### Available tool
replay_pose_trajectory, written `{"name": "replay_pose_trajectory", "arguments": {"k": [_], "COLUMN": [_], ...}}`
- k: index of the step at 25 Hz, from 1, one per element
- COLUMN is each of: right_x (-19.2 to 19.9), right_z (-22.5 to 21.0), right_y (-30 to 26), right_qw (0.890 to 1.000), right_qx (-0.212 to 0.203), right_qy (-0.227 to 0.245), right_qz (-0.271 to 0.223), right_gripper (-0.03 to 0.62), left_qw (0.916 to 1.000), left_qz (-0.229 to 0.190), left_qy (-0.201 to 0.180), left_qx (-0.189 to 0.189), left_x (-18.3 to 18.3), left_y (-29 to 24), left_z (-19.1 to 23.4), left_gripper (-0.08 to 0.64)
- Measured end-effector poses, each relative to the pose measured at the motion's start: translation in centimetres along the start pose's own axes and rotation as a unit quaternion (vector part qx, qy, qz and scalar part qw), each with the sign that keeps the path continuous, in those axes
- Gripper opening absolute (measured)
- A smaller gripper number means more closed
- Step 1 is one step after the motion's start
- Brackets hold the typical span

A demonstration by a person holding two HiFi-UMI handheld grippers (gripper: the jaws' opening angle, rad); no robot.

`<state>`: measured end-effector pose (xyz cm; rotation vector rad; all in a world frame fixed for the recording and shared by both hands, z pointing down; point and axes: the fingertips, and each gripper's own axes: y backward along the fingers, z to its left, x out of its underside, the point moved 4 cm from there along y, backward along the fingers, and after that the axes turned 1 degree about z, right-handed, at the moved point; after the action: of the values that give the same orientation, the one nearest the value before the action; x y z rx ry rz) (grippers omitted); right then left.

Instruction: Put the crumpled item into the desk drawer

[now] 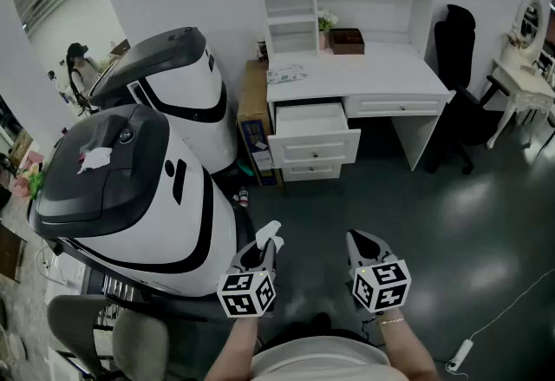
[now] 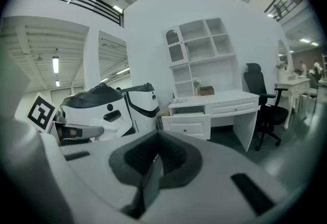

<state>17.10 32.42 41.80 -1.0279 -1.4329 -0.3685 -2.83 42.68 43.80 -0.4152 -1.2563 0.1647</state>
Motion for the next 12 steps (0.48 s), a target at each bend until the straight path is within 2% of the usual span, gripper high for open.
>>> {"name": "replay_pose_trajectory", "arguments": {"k": [12], "right_x": [0.4], "right_z": [-2.0], "right_y": [0.3], "right_qw": [1.000], "right_qx": [0.011], "right_qy": [-0.014], "right_qz": [-0.005], "right_gripper": [0.002], "left_qw": [0.9999], "left_qz": [0.000], "left_qy": [-0.011], "left_qx": [0.005], "left_x": [-0.1], "left_y": [-1.7], "left_z": [-1.5], "left_gripper": [0.060]}}
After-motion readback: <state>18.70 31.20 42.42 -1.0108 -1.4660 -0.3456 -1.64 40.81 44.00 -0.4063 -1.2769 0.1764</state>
